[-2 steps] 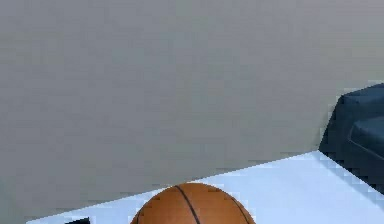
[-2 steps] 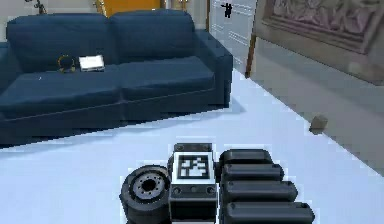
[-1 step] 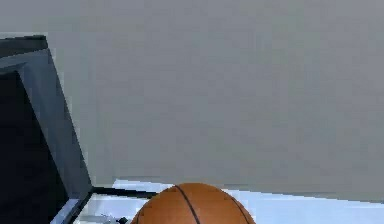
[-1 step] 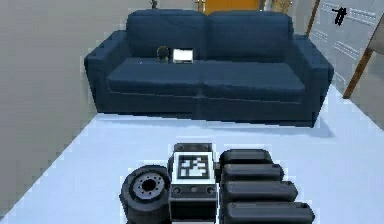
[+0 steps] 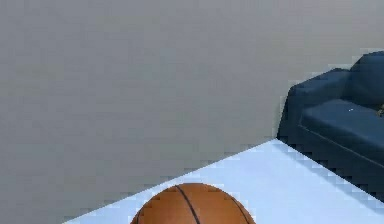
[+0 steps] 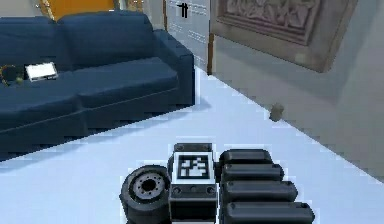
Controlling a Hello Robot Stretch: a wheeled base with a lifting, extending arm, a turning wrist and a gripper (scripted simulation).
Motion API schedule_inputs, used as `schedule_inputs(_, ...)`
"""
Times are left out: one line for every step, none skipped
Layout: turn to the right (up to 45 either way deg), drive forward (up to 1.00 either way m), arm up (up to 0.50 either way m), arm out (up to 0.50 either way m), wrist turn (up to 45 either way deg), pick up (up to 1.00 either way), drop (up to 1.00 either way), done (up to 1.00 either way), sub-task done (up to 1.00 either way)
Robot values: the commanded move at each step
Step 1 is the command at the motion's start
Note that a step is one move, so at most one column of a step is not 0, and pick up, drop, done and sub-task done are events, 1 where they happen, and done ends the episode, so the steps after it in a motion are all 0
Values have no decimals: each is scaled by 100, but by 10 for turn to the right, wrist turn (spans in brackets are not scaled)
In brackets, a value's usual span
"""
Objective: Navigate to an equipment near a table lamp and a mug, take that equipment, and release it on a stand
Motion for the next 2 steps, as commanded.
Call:
schedule_inputs(30,0,0,0,0,0,0,0,0)
schedule_inputs(-300,0,0,0,0,0,0,0,0)
